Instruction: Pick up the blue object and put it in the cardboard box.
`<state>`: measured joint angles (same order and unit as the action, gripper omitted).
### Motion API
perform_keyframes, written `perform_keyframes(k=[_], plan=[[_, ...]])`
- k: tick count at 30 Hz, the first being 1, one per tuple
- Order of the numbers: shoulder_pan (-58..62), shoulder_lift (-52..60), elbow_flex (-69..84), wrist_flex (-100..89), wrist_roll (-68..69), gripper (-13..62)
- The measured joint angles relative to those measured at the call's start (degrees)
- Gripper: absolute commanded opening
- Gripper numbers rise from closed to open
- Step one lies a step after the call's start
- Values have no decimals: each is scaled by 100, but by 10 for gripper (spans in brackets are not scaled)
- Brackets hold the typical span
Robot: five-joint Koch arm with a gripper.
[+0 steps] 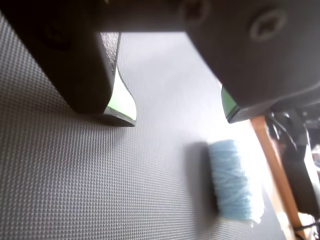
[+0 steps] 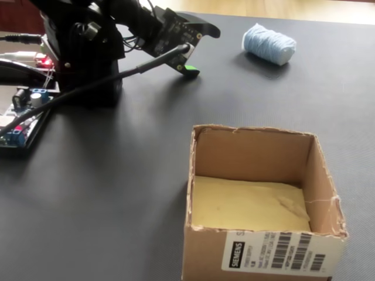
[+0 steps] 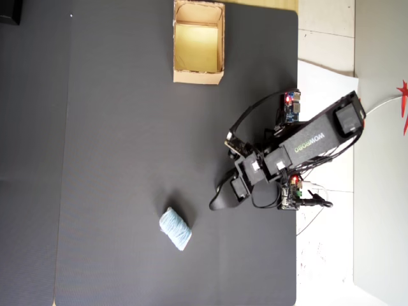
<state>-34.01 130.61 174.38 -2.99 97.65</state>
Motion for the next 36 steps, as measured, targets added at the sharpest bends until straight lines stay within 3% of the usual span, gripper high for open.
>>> perform_keyframes(k=[7,14,36], plan=[[-18,-167,-650,571,0,329],[-9,-949,-2408,2030,-18,329],[281,-4843,-5959,3331,-26,330]])
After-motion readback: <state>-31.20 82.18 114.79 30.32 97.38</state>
